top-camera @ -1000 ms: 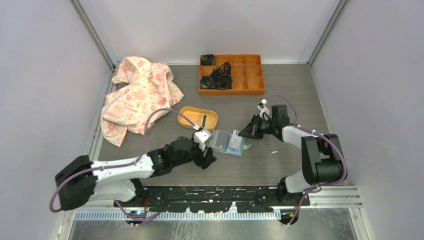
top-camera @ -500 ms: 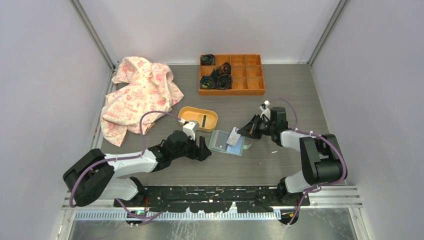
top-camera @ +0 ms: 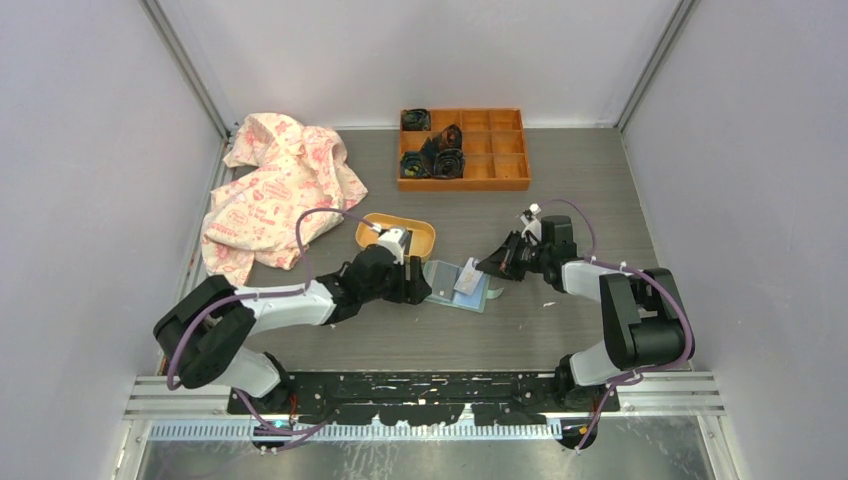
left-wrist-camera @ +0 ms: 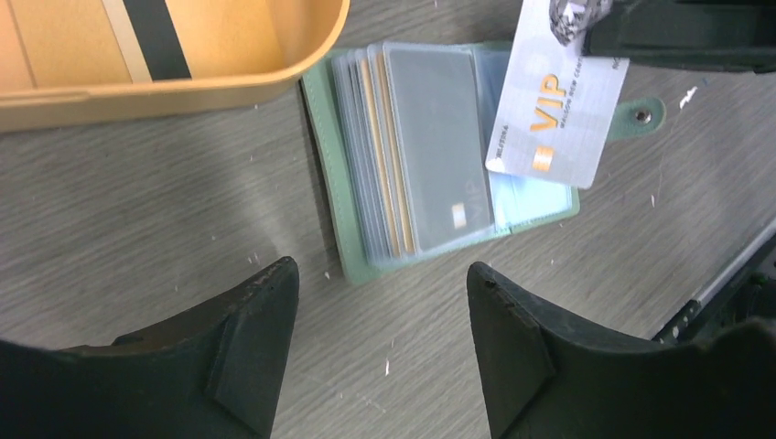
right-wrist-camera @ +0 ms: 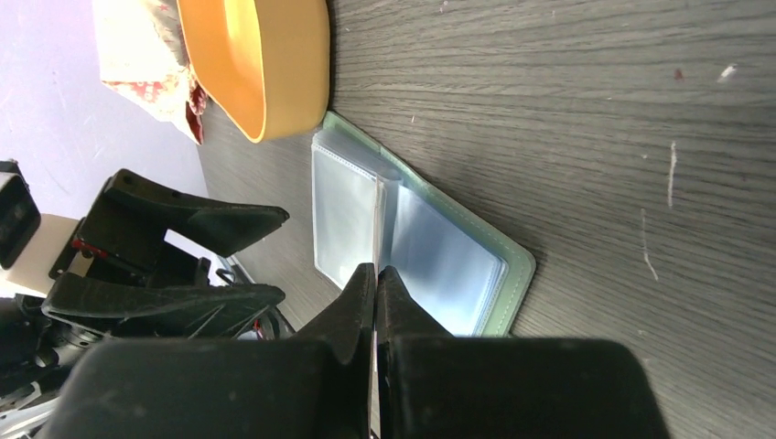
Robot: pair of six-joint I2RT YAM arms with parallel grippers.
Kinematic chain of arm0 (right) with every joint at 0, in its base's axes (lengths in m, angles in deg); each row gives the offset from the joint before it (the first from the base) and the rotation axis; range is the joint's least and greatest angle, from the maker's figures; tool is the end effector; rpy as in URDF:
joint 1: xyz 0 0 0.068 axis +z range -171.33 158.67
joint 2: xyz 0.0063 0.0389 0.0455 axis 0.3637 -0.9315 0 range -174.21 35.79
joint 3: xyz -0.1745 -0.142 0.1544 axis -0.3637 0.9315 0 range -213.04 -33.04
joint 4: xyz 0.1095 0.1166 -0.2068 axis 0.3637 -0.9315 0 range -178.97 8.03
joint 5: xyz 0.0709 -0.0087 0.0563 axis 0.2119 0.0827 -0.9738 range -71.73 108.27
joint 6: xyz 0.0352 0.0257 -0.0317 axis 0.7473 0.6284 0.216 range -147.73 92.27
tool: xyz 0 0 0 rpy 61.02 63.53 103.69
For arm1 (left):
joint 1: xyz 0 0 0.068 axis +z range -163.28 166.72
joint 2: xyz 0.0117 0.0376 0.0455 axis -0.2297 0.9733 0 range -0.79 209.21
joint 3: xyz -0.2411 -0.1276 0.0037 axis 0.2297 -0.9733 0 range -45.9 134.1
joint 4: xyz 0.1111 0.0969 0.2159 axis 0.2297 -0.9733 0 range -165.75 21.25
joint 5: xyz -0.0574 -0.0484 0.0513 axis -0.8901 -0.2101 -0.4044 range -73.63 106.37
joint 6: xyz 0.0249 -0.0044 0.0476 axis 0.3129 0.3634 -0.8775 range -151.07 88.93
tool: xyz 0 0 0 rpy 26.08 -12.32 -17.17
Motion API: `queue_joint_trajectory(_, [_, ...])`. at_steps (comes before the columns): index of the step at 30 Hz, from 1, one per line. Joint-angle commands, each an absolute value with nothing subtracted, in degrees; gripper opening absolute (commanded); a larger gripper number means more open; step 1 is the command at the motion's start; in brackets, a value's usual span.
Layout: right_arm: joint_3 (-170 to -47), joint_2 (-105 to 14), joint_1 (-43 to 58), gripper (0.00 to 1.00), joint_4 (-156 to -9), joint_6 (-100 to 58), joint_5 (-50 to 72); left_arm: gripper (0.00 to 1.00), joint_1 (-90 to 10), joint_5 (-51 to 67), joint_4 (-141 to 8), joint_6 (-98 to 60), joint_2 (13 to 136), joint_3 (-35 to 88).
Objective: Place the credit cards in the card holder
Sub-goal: Insert the credit card into the card holder.
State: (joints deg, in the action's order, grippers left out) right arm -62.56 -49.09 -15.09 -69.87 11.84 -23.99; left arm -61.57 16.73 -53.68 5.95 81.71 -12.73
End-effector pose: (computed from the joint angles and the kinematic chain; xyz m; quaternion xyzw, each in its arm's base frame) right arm 0.2541 0.0519 0.1403 0.1085 0.8613 0.4489 0.2121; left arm 0.1874 -0.2099 0.1669 0.0854 0.8799 -0.3147 0.3456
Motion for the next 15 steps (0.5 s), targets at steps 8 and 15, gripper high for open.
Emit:
queue_joint_trajectory(8, [-62.06,-48.83,-15.11,0.01,-64.72,13.23,-25.19,0.65,-61.27,21.39,-59.98,4.95,88.99,-5.42])
queue_joint_trajectory(15, [-62.39,-51.11,-14.13,0.01,-64.25,13.19,-25.07,0.58,-61.27,20.06,-60.33,6.46,91.11,-4.84])
